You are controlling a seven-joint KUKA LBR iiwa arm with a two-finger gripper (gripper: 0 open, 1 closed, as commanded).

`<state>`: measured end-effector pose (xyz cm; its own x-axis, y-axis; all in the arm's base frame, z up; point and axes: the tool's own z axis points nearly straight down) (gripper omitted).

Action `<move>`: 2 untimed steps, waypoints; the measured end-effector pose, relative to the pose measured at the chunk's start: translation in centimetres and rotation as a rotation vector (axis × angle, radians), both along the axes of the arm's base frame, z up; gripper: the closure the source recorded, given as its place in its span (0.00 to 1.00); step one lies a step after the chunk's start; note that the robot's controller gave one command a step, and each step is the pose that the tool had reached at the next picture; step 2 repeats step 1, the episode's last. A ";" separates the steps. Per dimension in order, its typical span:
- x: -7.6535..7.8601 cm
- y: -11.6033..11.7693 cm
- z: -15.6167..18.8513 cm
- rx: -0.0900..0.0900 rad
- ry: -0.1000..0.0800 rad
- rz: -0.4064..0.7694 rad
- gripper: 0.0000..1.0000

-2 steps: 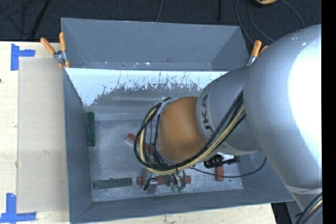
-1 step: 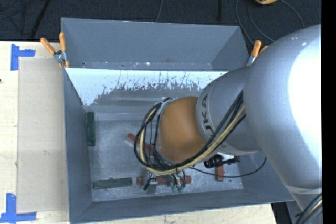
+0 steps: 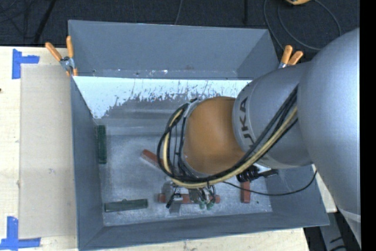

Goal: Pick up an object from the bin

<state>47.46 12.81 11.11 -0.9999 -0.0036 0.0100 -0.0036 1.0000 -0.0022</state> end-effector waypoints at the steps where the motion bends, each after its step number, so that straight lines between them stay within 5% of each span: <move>1: 1.1 -1.6 11.8 0.001 -0.010 -0.088 1.00; 2: 1.1 -1.6 11.8 0.001 -0.010 -0.088 1.00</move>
Offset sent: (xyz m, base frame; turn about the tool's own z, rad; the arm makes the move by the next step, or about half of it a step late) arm 0.0000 0.0000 0.0000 0.0000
